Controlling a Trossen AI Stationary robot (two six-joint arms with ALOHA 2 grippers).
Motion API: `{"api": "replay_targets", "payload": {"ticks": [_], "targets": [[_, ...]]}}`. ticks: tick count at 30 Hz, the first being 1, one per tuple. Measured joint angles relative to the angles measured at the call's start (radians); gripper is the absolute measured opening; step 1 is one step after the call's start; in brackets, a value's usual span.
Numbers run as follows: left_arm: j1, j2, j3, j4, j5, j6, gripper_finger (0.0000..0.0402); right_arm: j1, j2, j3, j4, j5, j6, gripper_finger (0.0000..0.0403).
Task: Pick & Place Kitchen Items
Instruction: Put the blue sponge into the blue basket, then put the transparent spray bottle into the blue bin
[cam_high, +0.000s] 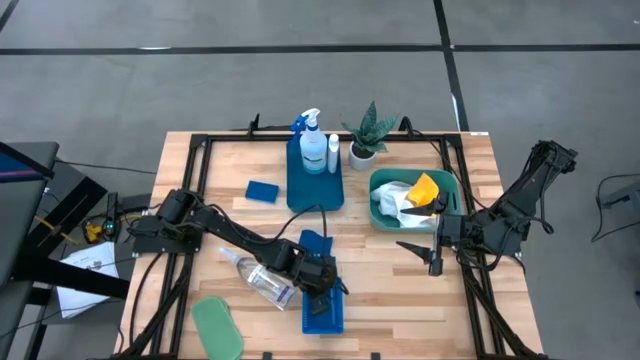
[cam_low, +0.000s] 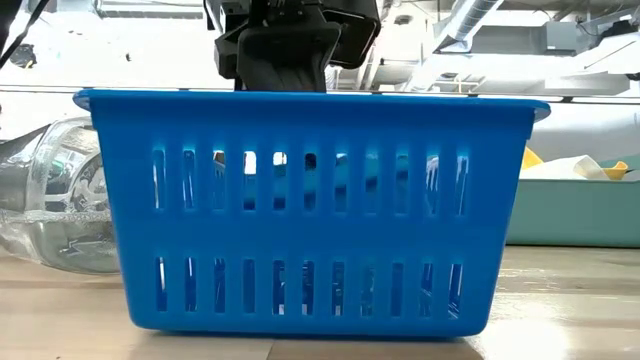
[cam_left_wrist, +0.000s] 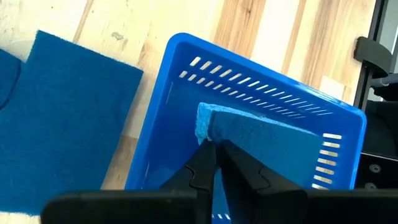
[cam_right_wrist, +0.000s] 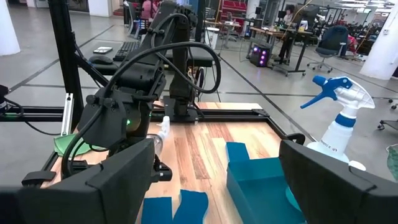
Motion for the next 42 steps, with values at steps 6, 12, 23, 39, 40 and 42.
{"api": "replay_targets", "payload": {"ticks": [6, 12, 23, 39, 40, 42], "targets": [[0.000, 0.000, 0.000, 0.000, 0.000, 0.005, 0.0039, 0.000, 0.000, 0.000, 0.000, 0.000, 0.000, 0.0336], [0.000, 0.000, 0.000, 0.000, 0.000, 0.026, 0.0070, 0.000, 0.000, 0.000, 0.000, 0.000, 0.000, 0.0336], [-0.001, -0.009, 0.000, 0.024, 0.000, 0.106, 0.0111, 0.000, 0.000, 0.000, 0.000, 0.000, 0.000, 0.0336], [-0.028, -0.151, 0.000, 0.023, -0.065, 0.250, 0.0123, 0.000, 0.000, 0.000, -0.004, 0.000, 0.004, 0.0336], [-0.030, -0.160, 0.000, 0.021, -0.082, 0.261, 0.0124, 0.000, 0.000, 0.000, -0.004, 0.000, 0.003, 0.0336], [-0.034, -0.177, 0.000, 0.005, -0.091, 0.276, 0.0125, 0.000, 0.000, 0.000, -0.004, 0.000, 0.004, 0.0336]]}}
